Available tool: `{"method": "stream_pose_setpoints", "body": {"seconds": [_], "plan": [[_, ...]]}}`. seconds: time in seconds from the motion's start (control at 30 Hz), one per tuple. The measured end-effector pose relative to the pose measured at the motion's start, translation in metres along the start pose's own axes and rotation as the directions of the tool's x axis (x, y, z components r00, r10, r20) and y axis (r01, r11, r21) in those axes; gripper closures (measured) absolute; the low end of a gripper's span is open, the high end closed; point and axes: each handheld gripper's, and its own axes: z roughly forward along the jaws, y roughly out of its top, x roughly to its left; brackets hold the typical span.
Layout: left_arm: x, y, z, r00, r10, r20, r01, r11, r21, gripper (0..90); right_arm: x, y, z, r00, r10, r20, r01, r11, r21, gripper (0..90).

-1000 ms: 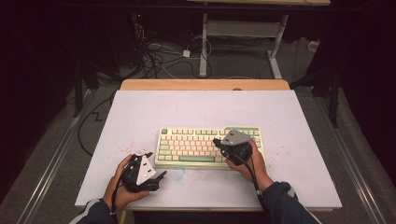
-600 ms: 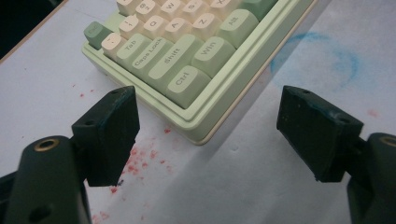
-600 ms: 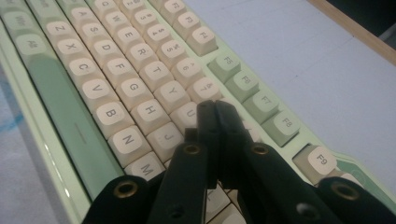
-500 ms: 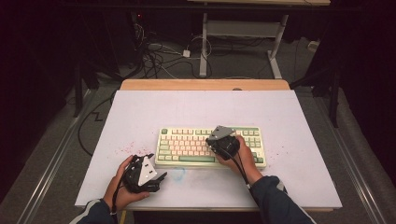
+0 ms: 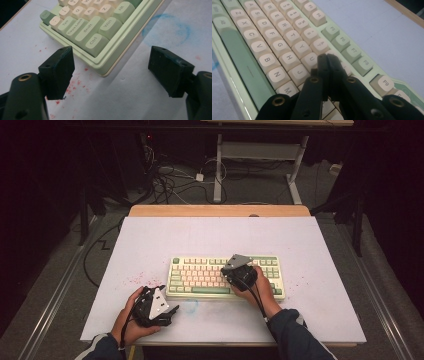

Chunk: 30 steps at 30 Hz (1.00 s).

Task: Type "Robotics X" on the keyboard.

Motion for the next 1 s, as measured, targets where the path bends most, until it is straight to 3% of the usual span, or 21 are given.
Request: {"method": "stream_pose_setpoints", "body": {"seconds": [0.17,0.47,0.67,1.0], "plan": [[0.000,0.000,0.000,1.0000,0.002,-0.002,-0.002,1.0000,-0.002,20.1,-0.004,-0.002,-0.008,0.9996,0.028,-0.001,-0.028,0.999,-0.041,89.7],[0.000,0.001,-0.001,1.0000,0.007,0.000,-0.007,1.0000,0.002,20.1,-0.006,-0.005,-0.024,0.9997,0.023,0.002,-0.022,0.991,-0.129,82.0],[0.001,0.001,-0.001,1.0000,0.008,-0.002,-0.008,1.0000,0.002,20.1,-0.007,-0.008,-0.033,0.9997,0.016,0.018,-0.012,0.986,-0.168,67.3],[0.001,0.000,-0.001,0.9999,0.011,-0.001,-0.011,0.9999,0.008,20.1,-0.012,-0.015,-0.051,0.9984,0.025,0.052,-0.012,0.968,-0.250,42.2]]}}
